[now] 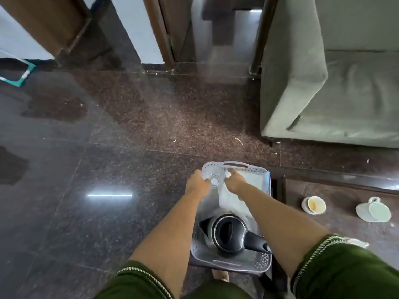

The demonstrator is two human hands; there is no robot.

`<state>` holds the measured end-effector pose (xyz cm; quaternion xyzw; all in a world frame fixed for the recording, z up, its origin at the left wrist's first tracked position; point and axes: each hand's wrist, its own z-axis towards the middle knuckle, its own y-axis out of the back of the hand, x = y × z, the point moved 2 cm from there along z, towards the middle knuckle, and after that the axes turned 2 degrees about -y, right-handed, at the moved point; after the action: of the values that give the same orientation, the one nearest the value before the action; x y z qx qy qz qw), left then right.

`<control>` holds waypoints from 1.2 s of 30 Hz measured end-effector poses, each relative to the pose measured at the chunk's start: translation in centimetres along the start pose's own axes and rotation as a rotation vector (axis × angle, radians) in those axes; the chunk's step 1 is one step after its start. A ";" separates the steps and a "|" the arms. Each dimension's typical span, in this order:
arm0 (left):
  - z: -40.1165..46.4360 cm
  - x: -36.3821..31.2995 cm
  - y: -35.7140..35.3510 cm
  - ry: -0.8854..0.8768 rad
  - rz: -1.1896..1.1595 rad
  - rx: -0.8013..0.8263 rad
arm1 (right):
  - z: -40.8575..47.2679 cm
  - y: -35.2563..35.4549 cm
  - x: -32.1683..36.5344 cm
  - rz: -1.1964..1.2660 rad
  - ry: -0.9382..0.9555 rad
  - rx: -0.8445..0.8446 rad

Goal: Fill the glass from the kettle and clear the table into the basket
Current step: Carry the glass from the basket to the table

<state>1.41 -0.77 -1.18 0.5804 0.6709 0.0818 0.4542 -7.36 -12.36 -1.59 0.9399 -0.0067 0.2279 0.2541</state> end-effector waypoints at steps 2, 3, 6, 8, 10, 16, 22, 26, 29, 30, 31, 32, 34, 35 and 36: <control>1.0 -0.1 -0.6 -0.005 0.102 0.052 | 0.4 -0.5 0.4 -0.034 0.033 0.032; 1.4 0.0 -0.9 -0.006 0.127 0.067 | 0.6 -0.7 0.4 -0.058 0.036 0.041; 2.2 0.4 -1.8 0.038 0.091 0.096 | 1.0 -1.1 0.6 -0.023 0.006 0.034; 2.5 0.5 -2.0 0.077 0.047 0.088 | 1.2 -1.0 0.9 0.026 0.004 0.025; 2.7 0.3 -2.0 0.101 0.008 0.070 | 1.3 -1.0 1.2 0.075 -0.015 0.016; 1.8 -0.5 -1.0 0.124 -0.122 -0.066 | -0.1 0.3 2.4 0.129 -0.007 -0.028; -1.9 -5.4 0.9 -0.032 0.060 -0.153 | -4.3 3.3 1.6 0.072 0.012 -0.085; -5.4 -9.5 1.2 -0.084 0.085 -0.130 | -7.7 6.9 0.3 0.113 0.045 -0.216; -8.7 -12.5 0.4 -0.121 0.020 -0.112 | -10.6 10.1 -1.8 0.220 0.077 -0.342; -9.9 -13.5 -0.2 -0.138 0.002 -0.103 | -11.7 11.0 -2.7 0.224 0.087 -0.373; -11.1 -14.4 -0.9 -0.156 -0.013 -0.093 | -12.7 11.8 -3.8 0.231 0.094 -0.404; -12.4 -15.3 -1.7 -0.172 -0.031 -0.088 | -13.7 12.7 -5.1 0.249 0.097 -0.434; -15.1 -16.7 -3.5 -0.197 -0.073 -0.080 | -15.7 14.2 -7.9 0.301 0.087 -0.482; -16.4 -17.4 -4.6 -0.210 -0.097 -0.070 | -16.6 14.9 -9.5 0.321 0.080 -0.500; -17.8 -18.0 -5.8 -0.219 -0.127 -0.058 | -17.6 15.6 -11.1 0.338 0.077 -0.510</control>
<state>-16.73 -10.47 14.59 0.5288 0.6503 0.0082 0.5454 -26.75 -18.67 14.53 0.8221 -0.2103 0.2932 0.4405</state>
